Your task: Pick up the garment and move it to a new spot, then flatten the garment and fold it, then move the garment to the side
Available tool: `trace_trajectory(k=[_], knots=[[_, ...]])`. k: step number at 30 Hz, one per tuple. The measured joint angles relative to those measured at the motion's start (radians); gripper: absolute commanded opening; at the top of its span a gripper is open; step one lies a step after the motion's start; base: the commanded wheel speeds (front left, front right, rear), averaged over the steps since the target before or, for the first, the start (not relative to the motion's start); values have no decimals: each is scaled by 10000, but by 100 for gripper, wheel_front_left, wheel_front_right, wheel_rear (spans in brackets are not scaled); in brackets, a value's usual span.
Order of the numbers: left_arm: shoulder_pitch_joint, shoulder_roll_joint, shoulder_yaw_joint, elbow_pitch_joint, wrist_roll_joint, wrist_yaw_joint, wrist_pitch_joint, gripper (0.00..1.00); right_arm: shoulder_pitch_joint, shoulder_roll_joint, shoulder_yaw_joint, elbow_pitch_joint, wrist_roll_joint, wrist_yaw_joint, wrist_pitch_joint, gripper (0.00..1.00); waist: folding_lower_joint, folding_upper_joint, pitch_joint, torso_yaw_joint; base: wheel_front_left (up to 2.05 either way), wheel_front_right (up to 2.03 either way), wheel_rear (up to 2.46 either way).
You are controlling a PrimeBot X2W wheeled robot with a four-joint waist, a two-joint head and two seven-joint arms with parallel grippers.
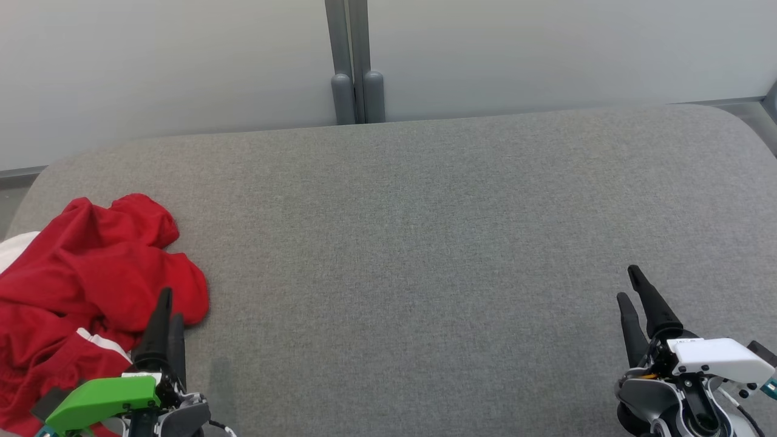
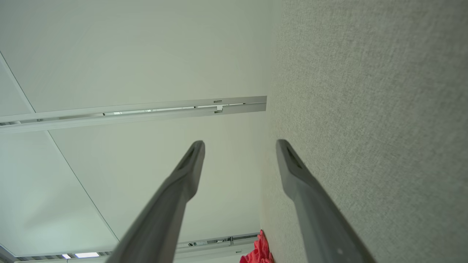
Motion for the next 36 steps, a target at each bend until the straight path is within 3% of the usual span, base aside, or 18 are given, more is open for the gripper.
trace_trajectory(k=[5,15,22,36], knots=[[-14,2,-127,-84,178,0,-226,100,0,-12,169,-196,-182,0,-238,100,0,0,-6,-5,0,0,0],[-104,4,-176,-412,1835,0,-667,100,-2,-236,525,-662,-1091,0,-796,100,0,0,-1,-34,0,0,0],[-109,6,-159,-648,3476,13,-934,100,-6,-301,577,-1028,-2617,0,-1072,100,0,0,8,-42,0,0,0],[-104,13,-763,-1223,7582,506,-1448,100,0,-458,849,-1480,-6105,0,-1574,100,0,0,5,-25,0,0,0]])
